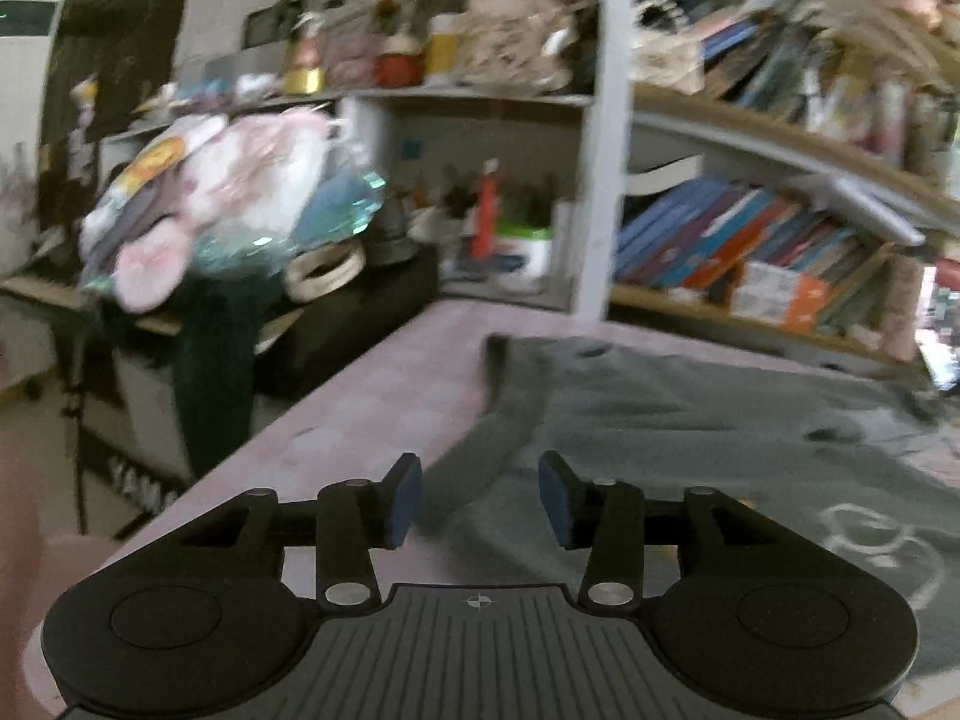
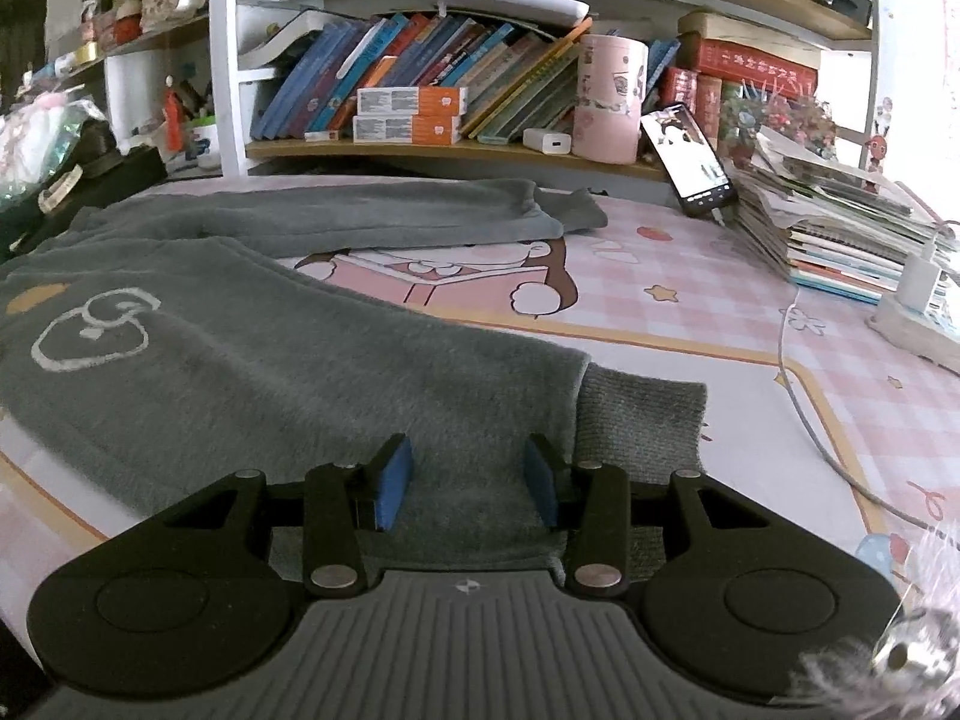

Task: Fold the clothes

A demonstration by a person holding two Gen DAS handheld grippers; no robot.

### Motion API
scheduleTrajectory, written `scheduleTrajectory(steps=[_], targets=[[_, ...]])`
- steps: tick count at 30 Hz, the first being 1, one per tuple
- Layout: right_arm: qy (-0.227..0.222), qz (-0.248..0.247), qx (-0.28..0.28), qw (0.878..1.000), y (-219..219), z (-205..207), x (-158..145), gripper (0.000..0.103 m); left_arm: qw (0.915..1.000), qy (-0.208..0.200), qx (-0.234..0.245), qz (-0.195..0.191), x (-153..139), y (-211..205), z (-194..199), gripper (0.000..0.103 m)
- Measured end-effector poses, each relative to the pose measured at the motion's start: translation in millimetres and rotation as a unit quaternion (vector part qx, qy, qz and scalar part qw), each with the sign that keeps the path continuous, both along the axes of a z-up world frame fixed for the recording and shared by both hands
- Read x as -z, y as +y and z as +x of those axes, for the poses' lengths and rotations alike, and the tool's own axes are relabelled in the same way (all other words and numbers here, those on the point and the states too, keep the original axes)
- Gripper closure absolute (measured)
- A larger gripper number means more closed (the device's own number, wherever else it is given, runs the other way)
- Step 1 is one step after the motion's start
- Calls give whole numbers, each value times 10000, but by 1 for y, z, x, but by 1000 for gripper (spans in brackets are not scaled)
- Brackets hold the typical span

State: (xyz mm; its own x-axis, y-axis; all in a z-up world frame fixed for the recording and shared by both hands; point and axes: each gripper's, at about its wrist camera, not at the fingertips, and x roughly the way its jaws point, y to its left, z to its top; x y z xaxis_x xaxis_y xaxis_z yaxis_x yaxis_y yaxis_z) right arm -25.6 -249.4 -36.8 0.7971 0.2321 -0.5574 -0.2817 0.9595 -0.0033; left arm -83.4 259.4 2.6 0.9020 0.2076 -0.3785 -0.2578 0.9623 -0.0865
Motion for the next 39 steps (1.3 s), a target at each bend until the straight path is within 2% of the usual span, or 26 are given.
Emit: scheduleTrajectory(steps=[3,5,11,14,20,26,31,33,39], targets=[[-253,111,309,9991,-6,-5,-11,65,9998,52,196,66,0,-12,5,59],[-373,-41,508,9980,-9,-5,-15,65,9995,145,271,118,2,-19,12,59],[-36,-399,667,9970,-15,6,1,70,9982,431,388,128,15,-31,28,58],[-69,-449,736,9963,-20,12,5,69,9976,538,407,175,19,-34,31,58],[-88,-494,838,9952,-22,19,5,69,9972,590,421,172,25,-34,32,48],[-274,-340,684,9967,-18,9,0,65,9974,514,461,221,23,-39,30,39],[-503,-251,385,9977,-6,-7,-9,50,9969,415,592,315,17,-49,23,30],[-556,-194,273,9979,-4,-13,-12,44,9966,343,670,331,13,-53,17,18],[-602,73,141,9981,-3,-27,-18,27,9957,167,825,399,7,-66,-4,5]])
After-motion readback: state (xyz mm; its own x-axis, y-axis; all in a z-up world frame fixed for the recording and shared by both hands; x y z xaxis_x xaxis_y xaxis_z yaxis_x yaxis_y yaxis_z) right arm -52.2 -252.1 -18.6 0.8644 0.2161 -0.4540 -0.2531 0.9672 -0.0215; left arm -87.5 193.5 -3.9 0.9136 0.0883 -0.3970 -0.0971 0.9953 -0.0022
